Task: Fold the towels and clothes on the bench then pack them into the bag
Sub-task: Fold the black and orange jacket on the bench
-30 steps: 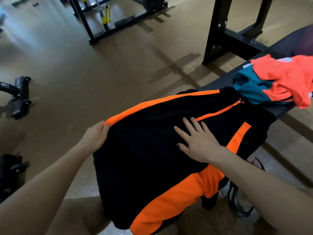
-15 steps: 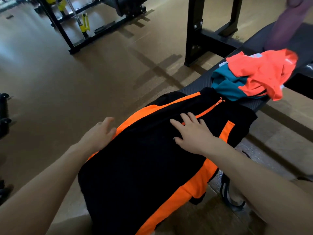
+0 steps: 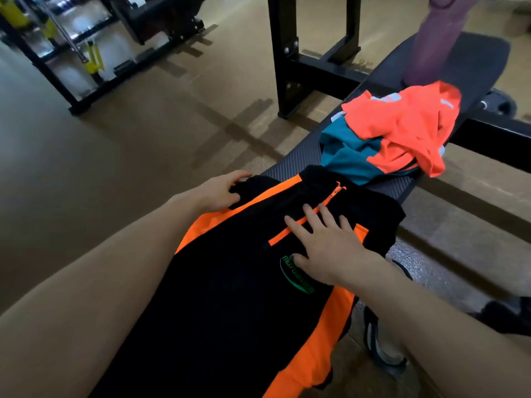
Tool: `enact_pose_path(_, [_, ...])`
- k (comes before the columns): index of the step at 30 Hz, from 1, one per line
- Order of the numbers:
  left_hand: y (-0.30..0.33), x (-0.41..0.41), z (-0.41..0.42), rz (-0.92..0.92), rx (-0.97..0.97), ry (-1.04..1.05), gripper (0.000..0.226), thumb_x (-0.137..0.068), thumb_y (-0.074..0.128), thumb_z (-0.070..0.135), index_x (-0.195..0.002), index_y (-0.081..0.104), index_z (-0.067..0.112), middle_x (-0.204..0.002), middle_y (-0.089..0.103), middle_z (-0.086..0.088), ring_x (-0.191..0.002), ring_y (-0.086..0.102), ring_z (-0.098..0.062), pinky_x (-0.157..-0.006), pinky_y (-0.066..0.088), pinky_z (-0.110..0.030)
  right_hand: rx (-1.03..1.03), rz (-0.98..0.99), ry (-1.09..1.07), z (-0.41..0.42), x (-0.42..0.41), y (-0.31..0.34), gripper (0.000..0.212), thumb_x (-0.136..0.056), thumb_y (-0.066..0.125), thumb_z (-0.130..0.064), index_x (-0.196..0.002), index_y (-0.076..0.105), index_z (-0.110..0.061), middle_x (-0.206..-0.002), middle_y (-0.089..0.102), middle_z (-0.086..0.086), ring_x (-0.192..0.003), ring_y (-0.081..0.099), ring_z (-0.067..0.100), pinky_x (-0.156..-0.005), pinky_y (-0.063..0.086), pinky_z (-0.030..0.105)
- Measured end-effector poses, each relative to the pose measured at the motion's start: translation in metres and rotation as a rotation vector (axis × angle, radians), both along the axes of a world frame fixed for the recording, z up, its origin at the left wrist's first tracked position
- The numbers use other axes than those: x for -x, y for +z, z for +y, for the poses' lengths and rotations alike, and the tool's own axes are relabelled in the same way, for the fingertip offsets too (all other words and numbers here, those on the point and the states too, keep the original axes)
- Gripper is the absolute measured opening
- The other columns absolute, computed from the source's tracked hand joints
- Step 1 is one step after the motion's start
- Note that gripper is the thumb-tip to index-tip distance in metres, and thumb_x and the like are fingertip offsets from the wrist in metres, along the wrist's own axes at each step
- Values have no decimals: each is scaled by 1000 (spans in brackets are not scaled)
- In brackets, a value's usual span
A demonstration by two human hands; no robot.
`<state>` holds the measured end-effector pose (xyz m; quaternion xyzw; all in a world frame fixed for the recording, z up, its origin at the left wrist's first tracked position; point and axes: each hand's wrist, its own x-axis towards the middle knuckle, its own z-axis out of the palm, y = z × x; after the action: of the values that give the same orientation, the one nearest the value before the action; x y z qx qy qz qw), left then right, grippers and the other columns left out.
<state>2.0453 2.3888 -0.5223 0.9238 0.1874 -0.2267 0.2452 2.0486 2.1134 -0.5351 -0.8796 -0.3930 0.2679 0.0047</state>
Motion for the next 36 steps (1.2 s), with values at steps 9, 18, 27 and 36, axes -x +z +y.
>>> enact_pose_path(9, [8,-22,32,-321,-383,-42,4,-95,45,10,-98,42,11,-96,57,-16,-95,57,-37,-76,44,-42,-85,-77,-9,2,-8,-3,75,-101,33,-58,-159,-9,-35,-167,-16,7,-153,-16,34,-123,4,56])
enact_pose_path(18, [16,-28,38,-241,-113,236,17,-97,47,17,-113,50,14,-115,65,-14,-105,62,-34,-90,51,-42,-76,-79,-41,3,-20,-4,81,-98,40,-55,-159,-10,-34,-165,-22,12,-152,-16,36,-124,4,52])
enact_pose_path(27, [5,-44,12,145,-74,-130,25,-102,46,19,-119,63,23,-115,64,0,-101,61,-22,-79,47,-31,-63,9,-12,-3,-26,4,84,-94,52,-33,-160,-2,-32,-166,-20,9,-153,-15,33,-125,3,50])
enact_pose_path(36, [41,-55,31,-536,-328,-155,11,-102,49,23,-107,58,19,-100,68,-9,-93,62,-29,-77,45,-36,-62,-102,-72,-1,-25,6,71,-90,58,-32,-150,23,-16,-166,-1,18,-153,5,36,-124,11,49])
